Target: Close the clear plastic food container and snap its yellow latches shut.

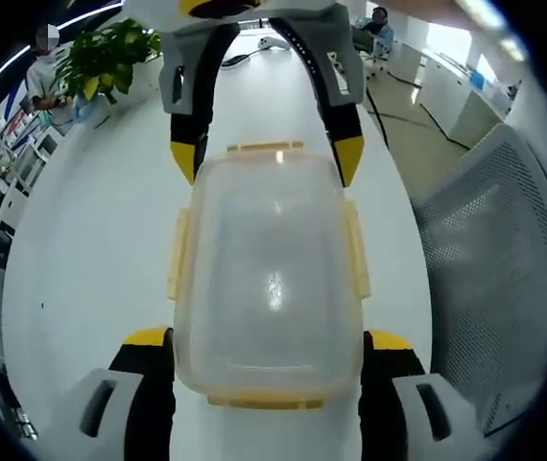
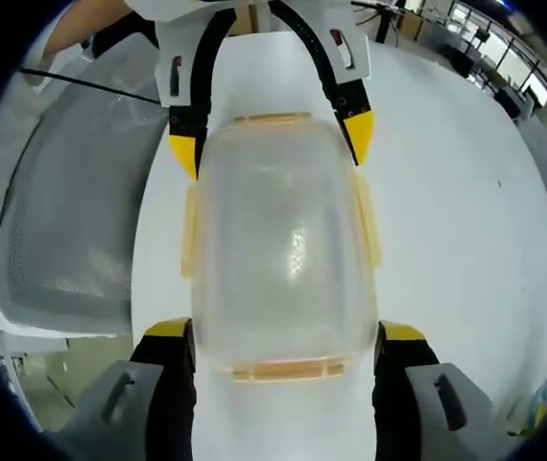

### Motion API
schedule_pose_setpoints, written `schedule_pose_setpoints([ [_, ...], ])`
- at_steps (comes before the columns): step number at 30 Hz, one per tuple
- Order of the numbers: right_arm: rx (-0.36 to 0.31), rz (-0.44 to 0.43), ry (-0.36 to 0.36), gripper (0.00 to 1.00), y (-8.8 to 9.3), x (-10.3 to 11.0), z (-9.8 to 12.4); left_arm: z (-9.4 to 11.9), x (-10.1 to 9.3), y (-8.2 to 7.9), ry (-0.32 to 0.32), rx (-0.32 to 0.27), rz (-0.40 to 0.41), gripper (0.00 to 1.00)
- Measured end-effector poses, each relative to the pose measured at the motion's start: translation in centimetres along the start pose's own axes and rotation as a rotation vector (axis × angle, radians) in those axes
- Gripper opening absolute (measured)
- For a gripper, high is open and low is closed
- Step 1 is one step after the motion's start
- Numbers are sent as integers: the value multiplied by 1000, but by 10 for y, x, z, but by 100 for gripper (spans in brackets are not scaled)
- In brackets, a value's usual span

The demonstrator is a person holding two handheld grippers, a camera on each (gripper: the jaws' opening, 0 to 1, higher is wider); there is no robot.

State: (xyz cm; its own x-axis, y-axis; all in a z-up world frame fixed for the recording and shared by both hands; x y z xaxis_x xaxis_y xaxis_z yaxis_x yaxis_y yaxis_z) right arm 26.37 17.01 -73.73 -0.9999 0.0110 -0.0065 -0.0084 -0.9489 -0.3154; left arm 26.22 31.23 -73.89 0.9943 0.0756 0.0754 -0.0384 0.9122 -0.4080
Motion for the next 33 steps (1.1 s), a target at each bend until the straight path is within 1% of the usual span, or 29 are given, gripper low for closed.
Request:
schedule_pose_setpoints([
  [6,-9,0,2,73,-5,1,-2,2,0,4,-1,11,-1,77],
  [20,-13,-2,-14,74,-6,-2,-3,2,3,5,5,-2,-7,77],
  [27,3,10,-17,74,-7,-13,-4,1,12,4,2,3,2,77],
  [33,13,17,-19,74,-8,-27,-3,0,26,4,1,-4,7,77],
])
Point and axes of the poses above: the point that each gripper's makers call its tool centre point, and the gripper's own axes: z roughly backward along the fingers, x roughly to its left, y roughly out of its underside, the point moved 7 cm from there along z, roughly backward along the fingers, and after that the axes turned 4 degrees about z, right-handed, at the moved point
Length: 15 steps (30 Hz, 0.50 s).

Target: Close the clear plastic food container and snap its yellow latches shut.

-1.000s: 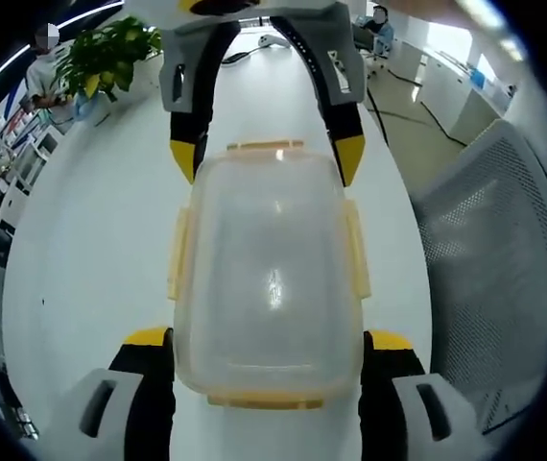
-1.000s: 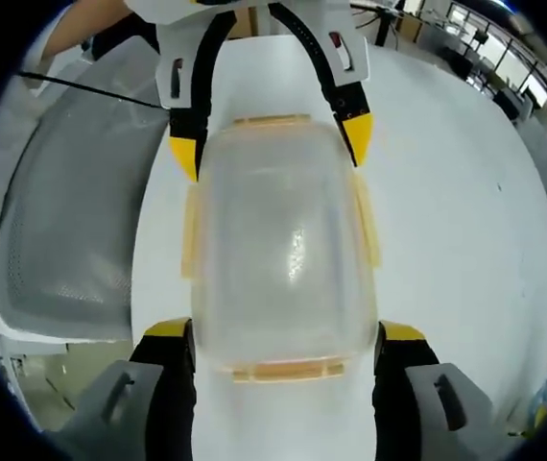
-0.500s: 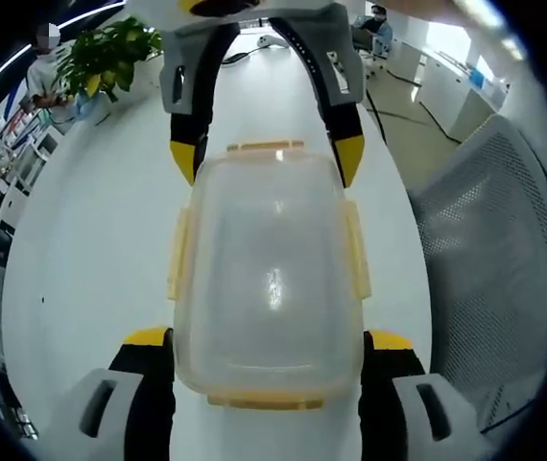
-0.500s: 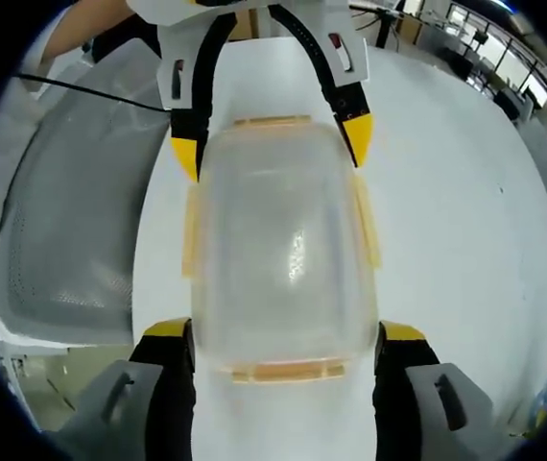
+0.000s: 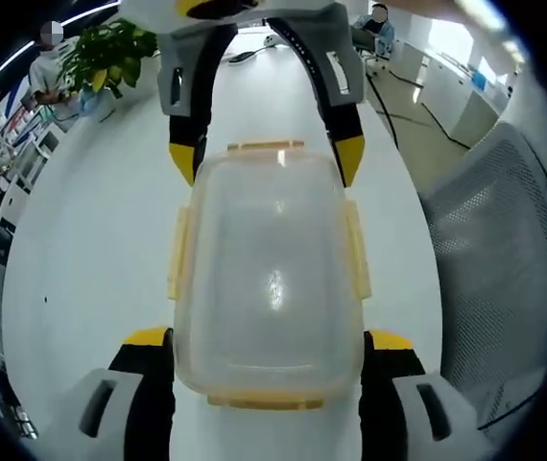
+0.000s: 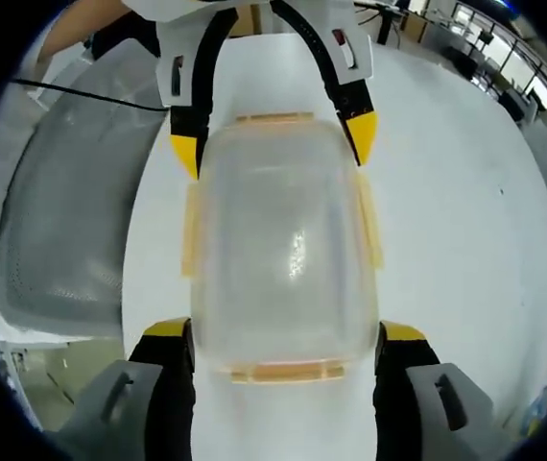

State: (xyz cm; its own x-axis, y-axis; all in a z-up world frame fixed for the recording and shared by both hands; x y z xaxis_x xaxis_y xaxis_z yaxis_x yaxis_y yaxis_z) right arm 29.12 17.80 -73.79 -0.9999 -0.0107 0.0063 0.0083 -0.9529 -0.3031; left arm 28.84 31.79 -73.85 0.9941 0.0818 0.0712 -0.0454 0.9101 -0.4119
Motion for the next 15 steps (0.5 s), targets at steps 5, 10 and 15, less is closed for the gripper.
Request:
schedule_pose_setpoints([
  [5,6,5,-2,74,0,-14,0,-1,13,-1,-1,4,4,77],
  [10,12,5,-3,74,0,-28,1,-2,26,-1,0,2,5,77],
  [15,6,1,-2,74,-2,-42,0,-3,41,-1,1,10,0,77],
])
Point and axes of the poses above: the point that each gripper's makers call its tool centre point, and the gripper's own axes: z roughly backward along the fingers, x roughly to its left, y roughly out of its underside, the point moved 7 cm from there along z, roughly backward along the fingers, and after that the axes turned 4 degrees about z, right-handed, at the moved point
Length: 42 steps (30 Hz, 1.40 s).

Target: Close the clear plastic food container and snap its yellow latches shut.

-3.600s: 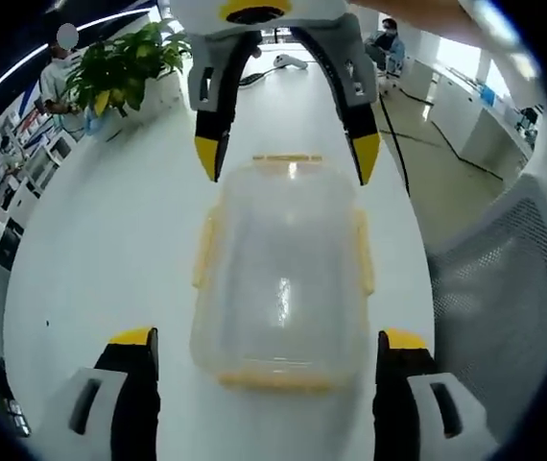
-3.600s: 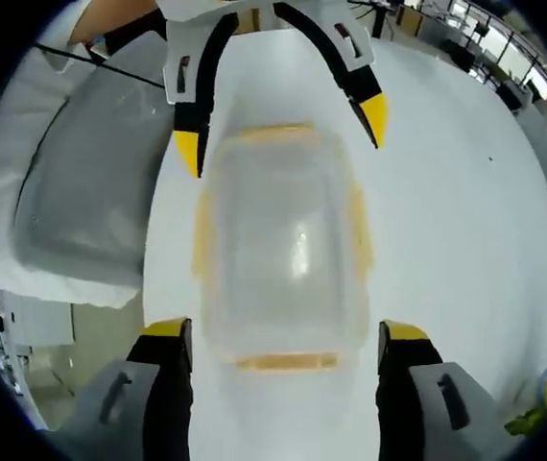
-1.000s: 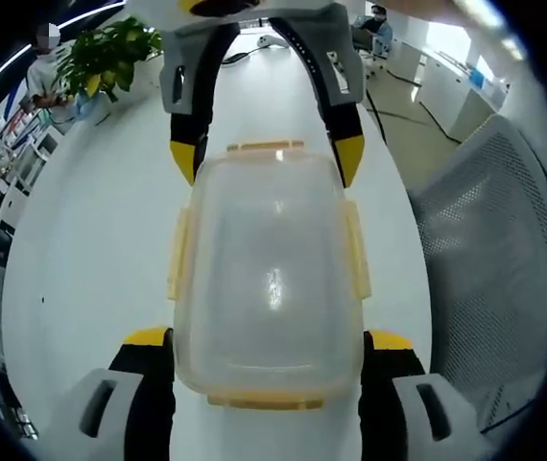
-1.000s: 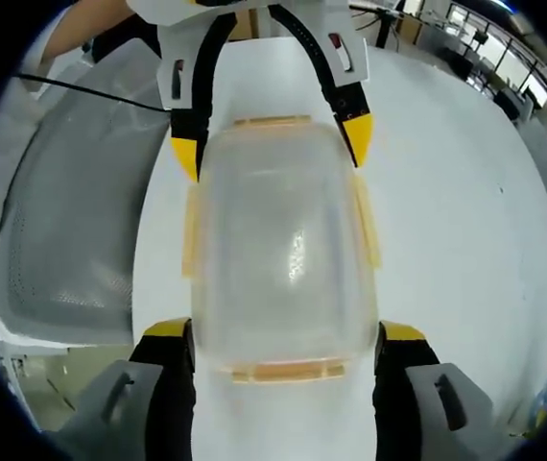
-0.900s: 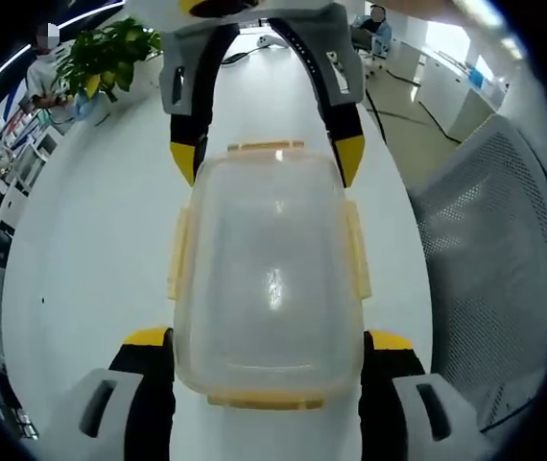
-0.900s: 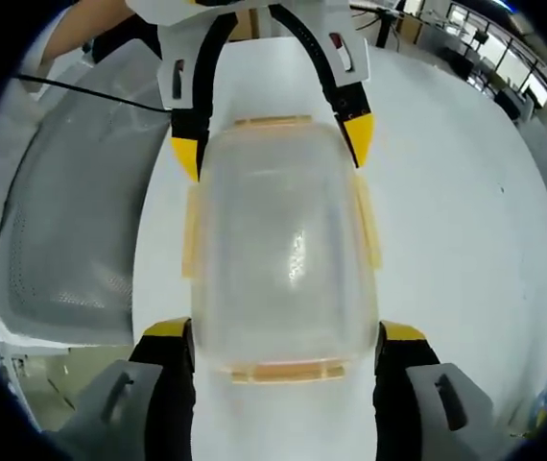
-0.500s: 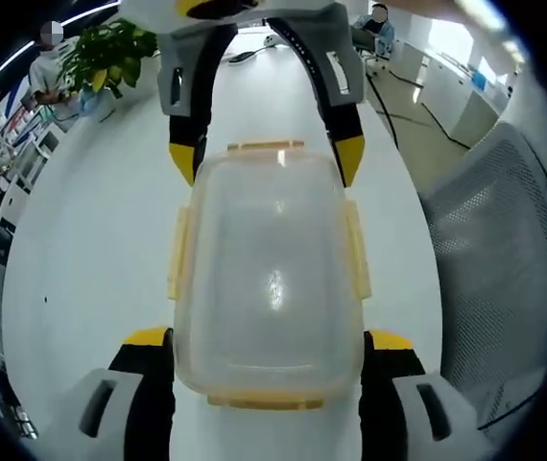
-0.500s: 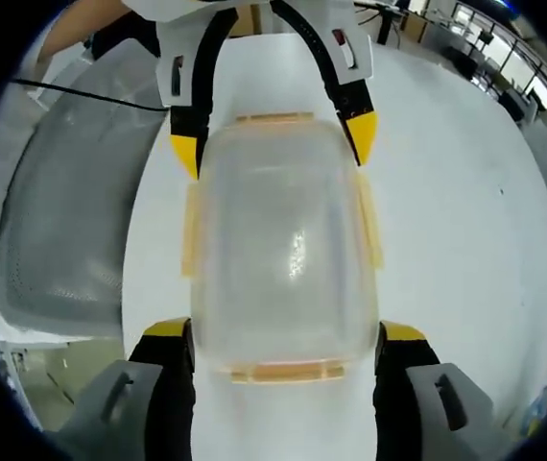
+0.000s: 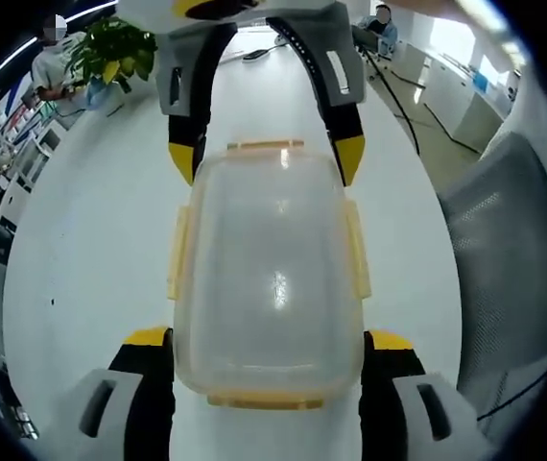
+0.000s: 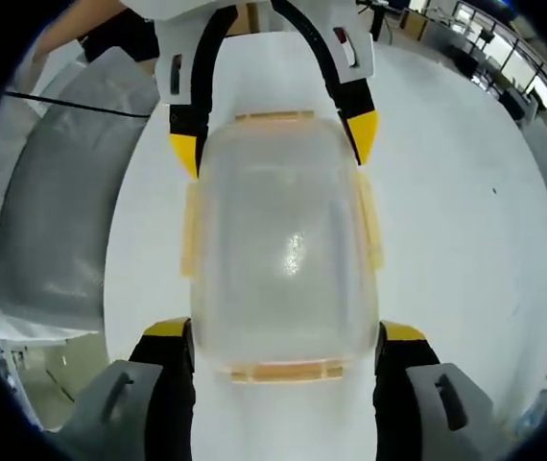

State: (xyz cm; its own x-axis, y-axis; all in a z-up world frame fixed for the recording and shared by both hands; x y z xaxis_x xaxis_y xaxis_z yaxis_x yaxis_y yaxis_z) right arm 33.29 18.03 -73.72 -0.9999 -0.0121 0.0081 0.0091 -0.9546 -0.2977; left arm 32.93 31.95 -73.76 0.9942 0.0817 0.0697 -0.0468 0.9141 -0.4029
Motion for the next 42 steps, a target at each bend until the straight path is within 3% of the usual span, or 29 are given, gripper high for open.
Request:
schedule_pose_setpoints([
  [23,-1,-17,1,74,-5,-41,-1,-2,48,3,10,-5,-11,77],
  [42,3,-15,-12,75,-5,-50,-2,-4,55,2,12,-6,-11,78],
])
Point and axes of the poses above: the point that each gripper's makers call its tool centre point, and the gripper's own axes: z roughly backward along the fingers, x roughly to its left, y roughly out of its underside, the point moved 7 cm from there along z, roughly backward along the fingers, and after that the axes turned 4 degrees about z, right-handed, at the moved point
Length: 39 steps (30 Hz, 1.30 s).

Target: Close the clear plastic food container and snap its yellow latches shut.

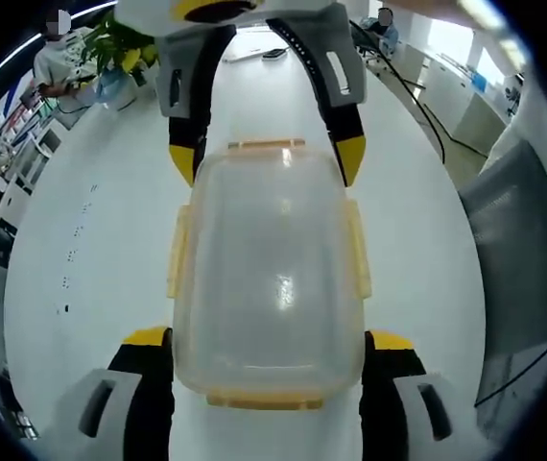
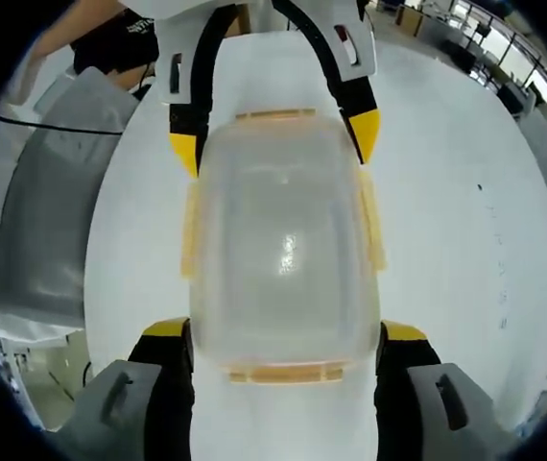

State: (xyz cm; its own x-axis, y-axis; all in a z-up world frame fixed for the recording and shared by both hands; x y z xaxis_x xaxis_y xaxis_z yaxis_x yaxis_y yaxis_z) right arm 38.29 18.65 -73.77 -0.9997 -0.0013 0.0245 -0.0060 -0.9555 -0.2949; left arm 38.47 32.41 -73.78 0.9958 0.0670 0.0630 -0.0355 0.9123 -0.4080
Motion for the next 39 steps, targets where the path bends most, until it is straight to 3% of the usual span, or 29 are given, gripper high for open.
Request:
schedule_pose_setpoints([
  [13,-28,6,17,75,3,2,0,-1,-1,-1,-20,20,-1,79],
  [18,-19,27,27,76,4,1,0,0,-3,-3,-8,1,47,81],
  [22,-11,43,40,76,6,1,2,3,-1,-4,-38,-9,52,85],
  [26,-28,22,36,90,6,2,2,6,-2,-5,-56,-49,91,92],
  [30,-56,21,63,92,4,3,8,9,-6,-5,-66,-71,91,96],
  [33,-91,0,87,100,1,1,11,11,-6,-5,-79,-88,102,99],
  [39,-122,-11,126,99,2,7,19,21,-8,-9,-107,-178,140,99],
])
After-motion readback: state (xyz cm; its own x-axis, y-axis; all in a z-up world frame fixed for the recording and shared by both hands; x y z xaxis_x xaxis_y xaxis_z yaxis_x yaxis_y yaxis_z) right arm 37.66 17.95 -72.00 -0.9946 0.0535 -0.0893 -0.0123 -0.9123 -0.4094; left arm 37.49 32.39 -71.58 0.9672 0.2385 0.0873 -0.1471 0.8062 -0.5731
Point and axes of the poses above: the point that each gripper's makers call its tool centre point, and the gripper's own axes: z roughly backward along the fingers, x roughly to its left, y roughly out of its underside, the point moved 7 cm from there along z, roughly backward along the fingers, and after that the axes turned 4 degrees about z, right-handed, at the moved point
